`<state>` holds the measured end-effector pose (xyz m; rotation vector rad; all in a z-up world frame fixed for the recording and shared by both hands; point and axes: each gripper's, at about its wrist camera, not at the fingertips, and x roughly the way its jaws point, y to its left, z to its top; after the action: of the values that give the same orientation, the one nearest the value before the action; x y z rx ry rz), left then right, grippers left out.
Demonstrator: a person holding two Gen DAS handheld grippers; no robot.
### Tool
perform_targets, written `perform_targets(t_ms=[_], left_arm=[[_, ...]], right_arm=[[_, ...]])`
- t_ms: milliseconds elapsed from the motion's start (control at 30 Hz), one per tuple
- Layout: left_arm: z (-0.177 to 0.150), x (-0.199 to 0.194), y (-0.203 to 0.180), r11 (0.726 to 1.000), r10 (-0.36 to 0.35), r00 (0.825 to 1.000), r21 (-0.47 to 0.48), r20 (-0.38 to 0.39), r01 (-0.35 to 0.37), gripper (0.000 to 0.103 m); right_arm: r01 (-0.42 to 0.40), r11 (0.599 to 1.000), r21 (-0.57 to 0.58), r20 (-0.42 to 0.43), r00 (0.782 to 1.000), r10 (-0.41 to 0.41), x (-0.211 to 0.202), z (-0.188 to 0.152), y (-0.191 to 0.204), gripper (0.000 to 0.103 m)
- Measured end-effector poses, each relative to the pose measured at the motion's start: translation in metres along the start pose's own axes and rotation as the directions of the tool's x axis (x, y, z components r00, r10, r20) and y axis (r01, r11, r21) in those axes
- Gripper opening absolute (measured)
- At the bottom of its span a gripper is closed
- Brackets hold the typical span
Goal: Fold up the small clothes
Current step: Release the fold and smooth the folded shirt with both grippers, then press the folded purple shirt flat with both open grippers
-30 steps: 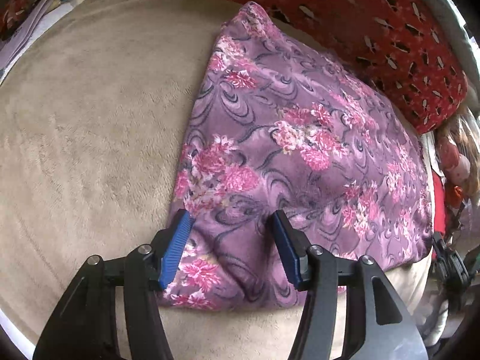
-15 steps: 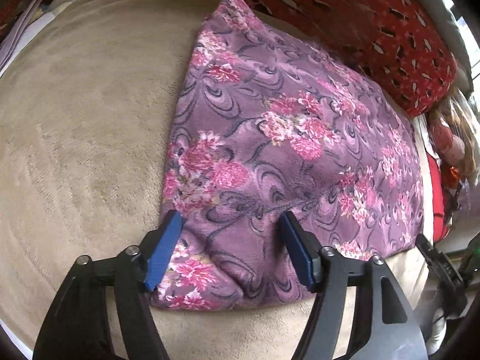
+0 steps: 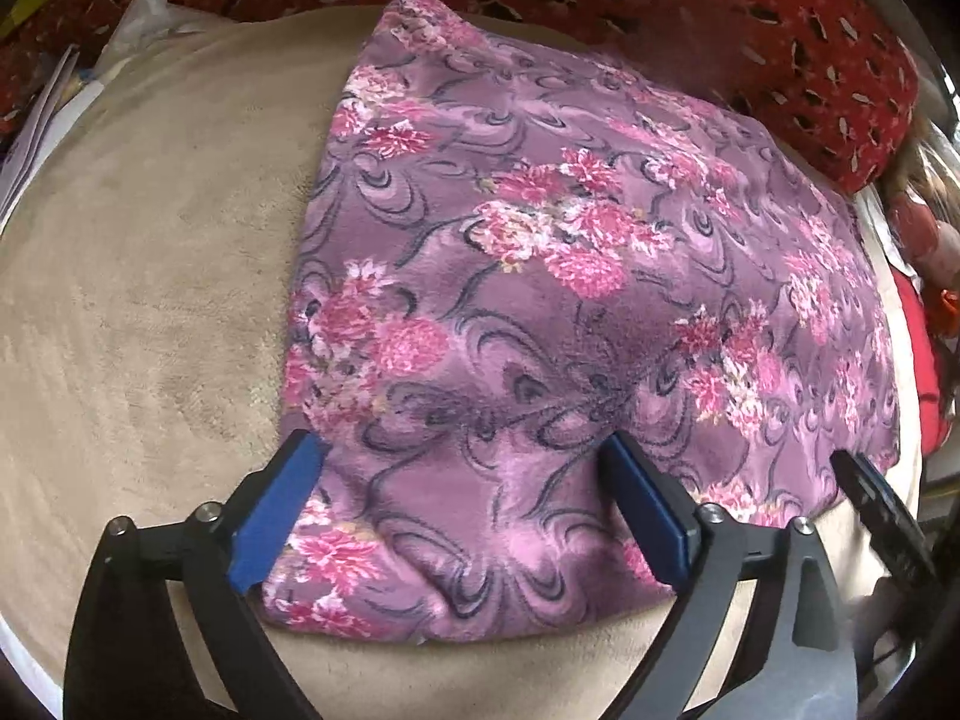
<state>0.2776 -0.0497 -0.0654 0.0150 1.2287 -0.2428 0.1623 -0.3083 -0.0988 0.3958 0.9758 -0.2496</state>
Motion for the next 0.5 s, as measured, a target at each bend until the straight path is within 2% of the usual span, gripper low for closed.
perform_targets(t_ms=[167,267,300,367,500], left_arm=[[0.0,0.002,0.001,0.999,0.028,1.0,-0.024,-0.006,-0.029,0.101],[0.003,0.004,-0.004,0.998,0.05,0.999,-0.032,-0.01,-0.05,0.101],[0.004,0.003,-0.005,0.997,0.063,0.998,-0.032,-0.016,-0.064,0.101],[0.008,-0.005,-0.011,0.996,0.076,0.997,-0.04,-0.011,-0.076,0.097],[0.036,-0.03,-0.019,0.995,0.076,0.993,-0.066,0.09,-0.07,0.095]], right_arm=[[-0.038,0.998,-0.041,-0.019,0.999,0.038,0.002,-0.002,0.004,0.103],[-0.038,0.994,-0.099,-0.039,0.999,0.034,0.003,0.001,0.01,0.102],[-0.037,0.993,-0.111,-0.035,0.999,0.033,0.0,0.003,0.01,0.1],[-0.041,0.993,-0.108,0.021,0.999,0.044,-0.01,0.011,0.006,0.094],[-0.012,1.0,-0.028,0.143,0.99,0.016,-0.019,0.046,-0.024,0.093]])
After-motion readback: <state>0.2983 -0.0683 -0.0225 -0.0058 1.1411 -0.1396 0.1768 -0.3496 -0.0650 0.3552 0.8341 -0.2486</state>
